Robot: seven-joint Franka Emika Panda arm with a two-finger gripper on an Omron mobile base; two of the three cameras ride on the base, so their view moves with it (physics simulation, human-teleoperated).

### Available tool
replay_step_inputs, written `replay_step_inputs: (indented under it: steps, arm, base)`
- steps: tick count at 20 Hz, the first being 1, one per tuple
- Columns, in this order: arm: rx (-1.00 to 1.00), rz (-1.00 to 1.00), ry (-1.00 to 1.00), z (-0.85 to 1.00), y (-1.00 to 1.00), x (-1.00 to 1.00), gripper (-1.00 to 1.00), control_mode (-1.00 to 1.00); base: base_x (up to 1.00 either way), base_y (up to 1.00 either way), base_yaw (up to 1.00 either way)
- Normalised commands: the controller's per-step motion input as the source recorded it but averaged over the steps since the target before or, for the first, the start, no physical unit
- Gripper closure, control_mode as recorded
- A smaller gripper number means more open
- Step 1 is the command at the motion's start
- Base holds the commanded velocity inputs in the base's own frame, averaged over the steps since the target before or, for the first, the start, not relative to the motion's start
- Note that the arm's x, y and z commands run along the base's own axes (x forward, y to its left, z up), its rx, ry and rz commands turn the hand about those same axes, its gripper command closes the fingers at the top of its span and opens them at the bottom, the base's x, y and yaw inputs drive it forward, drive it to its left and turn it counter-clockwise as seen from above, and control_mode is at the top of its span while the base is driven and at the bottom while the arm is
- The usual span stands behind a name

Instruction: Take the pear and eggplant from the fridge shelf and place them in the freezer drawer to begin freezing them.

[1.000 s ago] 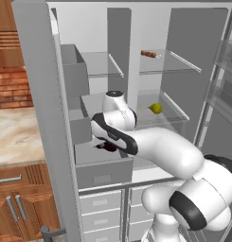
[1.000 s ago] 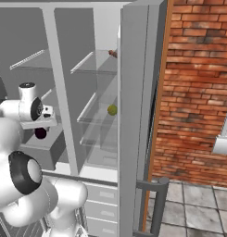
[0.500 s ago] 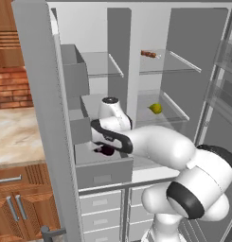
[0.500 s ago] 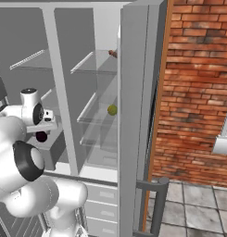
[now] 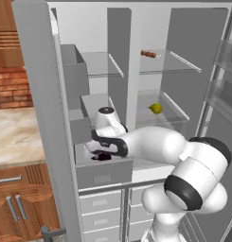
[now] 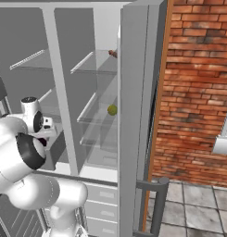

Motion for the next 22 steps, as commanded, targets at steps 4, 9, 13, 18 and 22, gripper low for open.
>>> replay_step_inputs:
  steps: [4,9,13,18,22]
  arm:
    - [0.00,0.00,0.00,-0.33,0.06,-0.09,1.00,-1.00]
    - [0.00,0.02,0.00,-0.30,0.00,-0.67,1.00,-1.00]
    - [0.00,0.01,0.00,-0.22,0.00,-0.35,-1.00,-1.00]
    - [0.00,0.00,0.01,-0.08,0.00,0.03,-1.00,-1.00]
    - [0.00,0.00,0.00,0.00,0.00,0.05,-1.00,-1.00]
  base:
    - [0.00,0.00,0.00]
    - [0.00,0.00,0.00]
    - [0.00,0.00,0.00]
    - [0.00,0.00,0.00]
    - [0.00,0.00,0.00]
